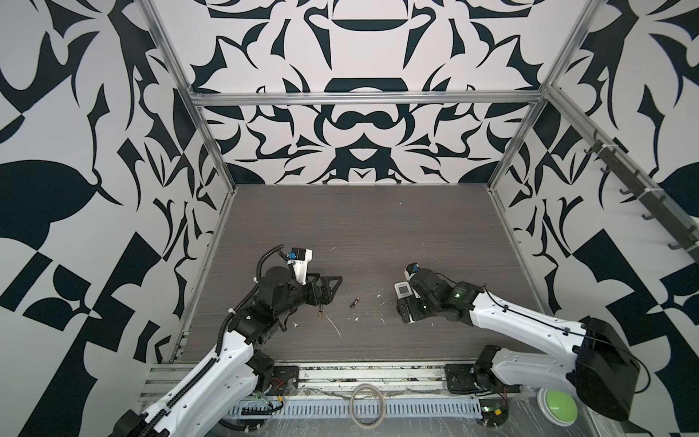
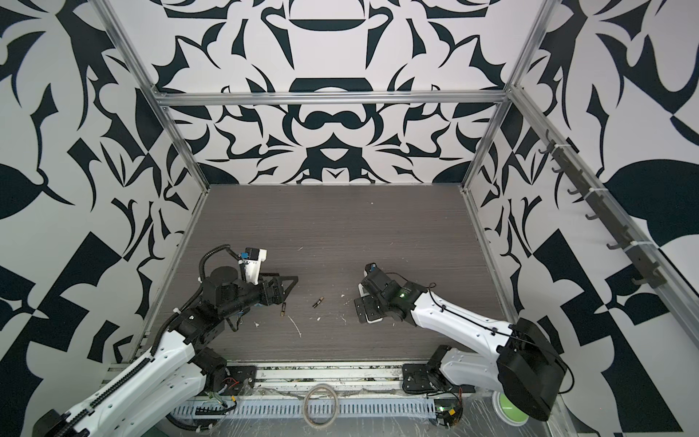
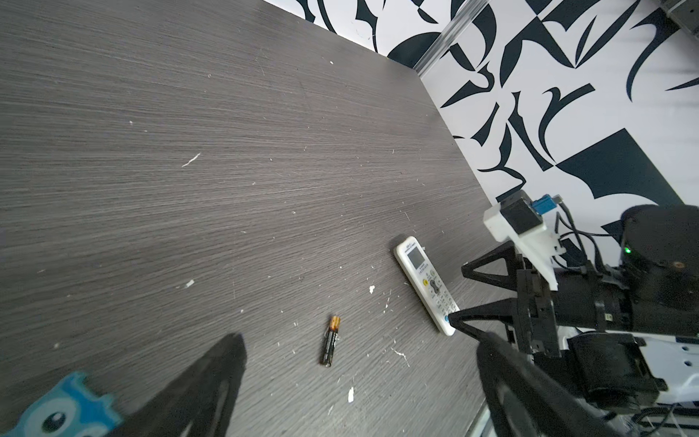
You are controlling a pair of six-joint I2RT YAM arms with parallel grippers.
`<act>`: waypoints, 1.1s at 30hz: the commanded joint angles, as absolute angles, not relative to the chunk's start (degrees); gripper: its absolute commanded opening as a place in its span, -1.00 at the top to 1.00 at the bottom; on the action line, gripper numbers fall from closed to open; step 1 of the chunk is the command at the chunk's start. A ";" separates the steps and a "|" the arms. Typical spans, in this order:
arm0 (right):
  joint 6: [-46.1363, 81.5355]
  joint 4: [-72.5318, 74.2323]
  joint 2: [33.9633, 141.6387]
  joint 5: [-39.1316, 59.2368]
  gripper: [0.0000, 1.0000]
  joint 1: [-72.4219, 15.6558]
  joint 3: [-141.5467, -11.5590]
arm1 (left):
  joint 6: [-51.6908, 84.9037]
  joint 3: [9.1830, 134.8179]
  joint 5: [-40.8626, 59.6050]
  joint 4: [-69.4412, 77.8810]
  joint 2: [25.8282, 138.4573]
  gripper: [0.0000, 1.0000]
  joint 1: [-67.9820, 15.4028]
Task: Load the batteries into the remote control
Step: 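Move the right gripper over the white remote while the left arm reaches toward it, then lower the right gripper and close it on the white remote's lower end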
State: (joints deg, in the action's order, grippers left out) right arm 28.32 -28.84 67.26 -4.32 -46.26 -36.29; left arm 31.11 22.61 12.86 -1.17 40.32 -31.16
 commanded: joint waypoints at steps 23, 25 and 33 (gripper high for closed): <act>31.09 -24.04 74.43 -7.21 -0.72 -47.06 -34.94 | 31.64 22.07 14.53 7.07 43.28 -0.98 -31.38; 31.37 -23.64 74.60 -7.21 -0.70 -47.07 -34.59 | 31.47 22.97 15.16 7.44 44.47 -0.98 -31.38; 32.34 -22.55 73.70 -7.47 -0.57 -46.99 -33.44 | 32.11 23.64 16.02 9.18 46.72 -0.99 -31.38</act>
State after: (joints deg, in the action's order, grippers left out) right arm 31.44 -23.53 74.67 -6.20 -46.68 -33.76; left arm 31.75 21.76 14.87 6.96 46.37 -31.20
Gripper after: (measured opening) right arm 0.791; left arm 0.993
